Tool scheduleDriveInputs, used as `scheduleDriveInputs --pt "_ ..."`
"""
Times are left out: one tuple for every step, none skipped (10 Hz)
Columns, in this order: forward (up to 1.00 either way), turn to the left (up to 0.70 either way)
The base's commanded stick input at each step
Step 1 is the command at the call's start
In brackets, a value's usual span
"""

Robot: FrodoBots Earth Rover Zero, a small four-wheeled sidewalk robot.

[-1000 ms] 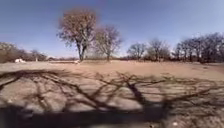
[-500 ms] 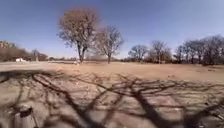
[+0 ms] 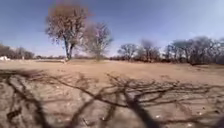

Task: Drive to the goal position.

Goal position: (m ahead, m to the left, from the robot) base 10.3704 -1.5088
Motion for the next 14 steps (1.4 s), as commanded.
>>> scheduleDriveInputs --pt "1.0 0.0" --pt "1.0 0.0" --pt "1.0 0.0" --pt "1.0 0.0" --pt "1.0 0.0" --pt "1.0 0.0" --pt "1.0 0.0" --pt "1.0 0.0" --pt "1.0 0.0" --pt "1.0 0.0" --pt "1.0 0.0" --pt "1.0 0.0" --pt "1.0 0.0" --pt "1.0 0.0"
